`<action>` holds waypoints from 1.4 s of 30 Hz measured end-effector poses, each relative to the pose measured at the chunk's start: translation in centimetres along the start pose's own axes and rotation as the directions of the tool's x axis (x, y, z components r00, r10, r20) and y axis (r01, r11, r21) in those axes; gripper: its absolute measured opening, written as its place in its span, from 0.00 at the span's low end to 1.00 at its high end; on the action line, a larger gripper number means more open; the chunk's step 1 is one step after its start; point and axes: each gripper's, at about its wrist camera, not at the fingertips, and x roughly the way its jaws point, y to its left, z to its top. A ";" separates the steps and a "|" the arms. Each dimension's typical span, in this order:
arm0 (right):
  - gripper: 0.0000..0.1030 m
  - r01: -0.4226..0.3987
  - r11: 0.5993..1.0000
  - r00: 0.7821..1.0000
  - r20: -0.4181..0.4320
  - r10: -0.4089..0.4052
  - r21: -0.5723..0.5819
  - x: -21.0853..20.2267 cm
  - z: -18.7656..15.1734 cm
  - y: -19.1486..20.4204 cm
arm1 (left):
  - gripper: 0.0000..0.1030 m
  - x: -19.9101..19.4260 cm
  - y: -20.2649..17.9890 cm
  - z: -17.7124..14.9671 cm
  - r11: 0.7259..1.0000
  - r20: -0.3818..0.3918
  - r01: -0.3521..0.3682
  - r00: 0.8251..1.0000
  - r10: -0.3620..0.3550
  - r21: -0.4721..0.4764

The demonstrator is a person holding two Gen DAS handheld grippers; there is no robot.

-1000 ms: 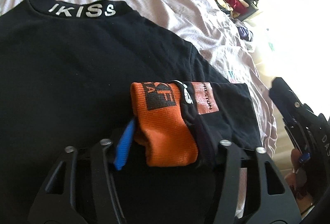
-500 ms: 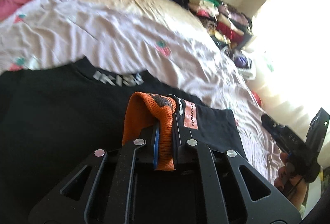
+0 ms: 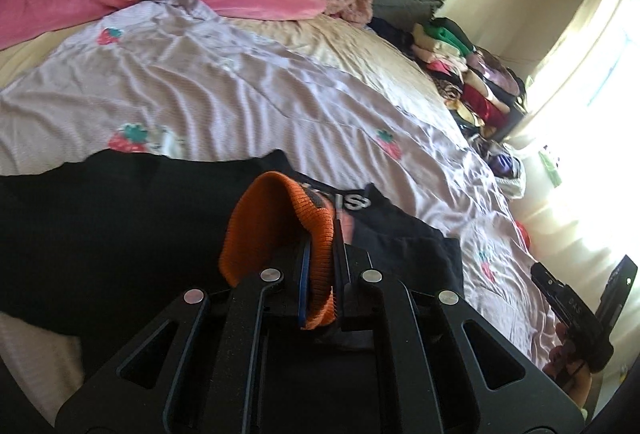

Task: Fold small clothes
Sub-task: 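Lay the cuff flat on the shirt body and open the left gripper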

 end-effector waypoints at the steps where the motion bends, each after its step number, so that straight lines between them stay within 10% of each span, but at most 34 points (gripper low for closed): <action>1: 0.28 -0.001 1.000 1.000 -0.001 0.001 -0.007 0.0 0.0 0.2 | 0.03 -0.2 0.3 0.1 1.000 0.002 -0.016 1.000 0.016 0.007; 17: 0.32 -0.025 0.987 0.999 -0.045 0.018 -0.157 1.3 -1.3 4.8 | 0.14 -1.3 4.0 0.3 0.991 -0.006 -0.134 0.991 0.134 0.022; 24: 0.32 -0.079 0.962 0.994 -0.091 0.057 -0.262 2.0 -2.6 8.0 | 0.17 0.6 1.2 -1.2 0.976 -0.070 -0.124 0.988 0.138 0.176; 30: 0.33 -0.104 0.947 0.990 -0.120 0.070 -0.304 2.5 -3.3 9.3 | 0.21 5.7 1.9 -4.1 0.936 -0.211 -0.208 0.939 0.273 0.285; 42: 0.40 -0.138 0.928 0.981 -0.174 0.081 -0.345 3.6 -4.6 10.7 | 0.21 5.6 3.0 -4.6 0.942 -0.202 -0.174 0.950 0.237 0.286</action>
